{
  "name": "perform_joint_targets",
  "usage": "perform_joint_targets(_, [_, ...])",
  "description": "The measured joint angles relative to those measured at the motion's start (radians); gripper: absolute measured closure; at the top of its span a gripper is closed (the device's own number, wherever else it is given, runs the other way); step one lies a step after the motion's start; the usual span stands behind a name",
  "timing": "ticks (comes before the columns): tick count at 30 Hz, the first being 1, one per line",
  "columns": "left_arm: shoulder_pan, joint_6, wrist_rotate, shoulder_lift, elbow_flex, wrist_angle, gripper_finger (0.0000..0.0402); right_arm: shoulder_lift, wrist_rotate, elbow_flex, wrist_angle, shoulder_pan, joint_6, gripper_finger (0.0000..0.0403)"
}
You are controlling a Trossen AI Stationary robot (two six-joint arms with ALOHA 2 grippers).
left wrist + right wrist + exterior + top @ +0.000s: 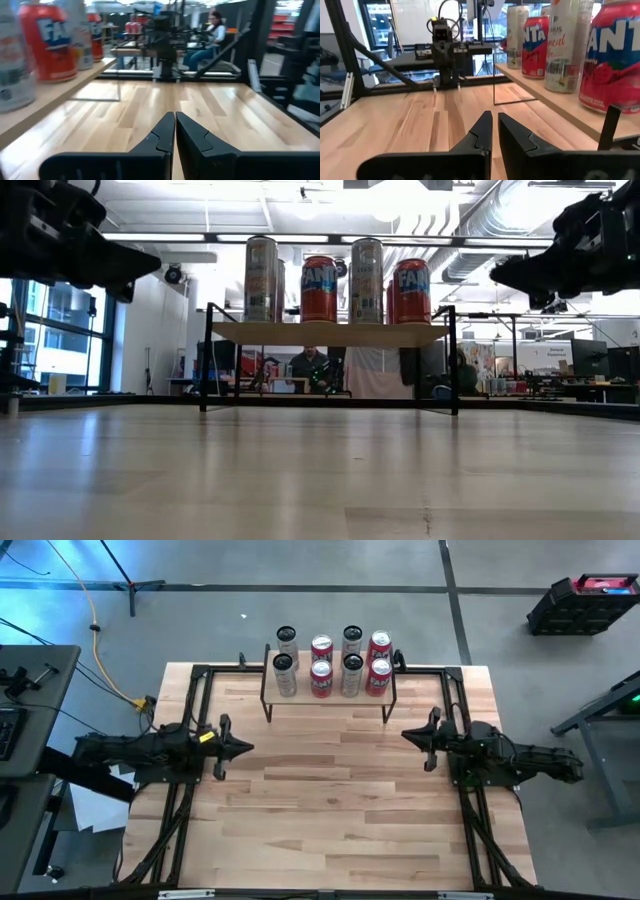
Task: Place canned beverage on shelf
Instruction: Return to Home Position
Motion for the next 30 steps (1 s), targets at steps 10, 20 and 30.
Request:
perform_joint_targets(10, [0.0,0.104,0.079,-0.001,0.0,-0.006,0.0394,0.0,0.0,0.0,-0.004,0.0,0.0,0.0386])
perform_joint_targets(20, [0.0,0.099,0.078,0.0,0.0,-0.006,0.0394,0.0,0.0,0.0,-0.004,0.0,0.0,0.0386])
perform_joint_targets(30, [0.0,0.098,0.078,0.0,0.0,-0.006,0.0394,0.0,0.0,0.0,-0.004,0.0,0.0,0.0386])
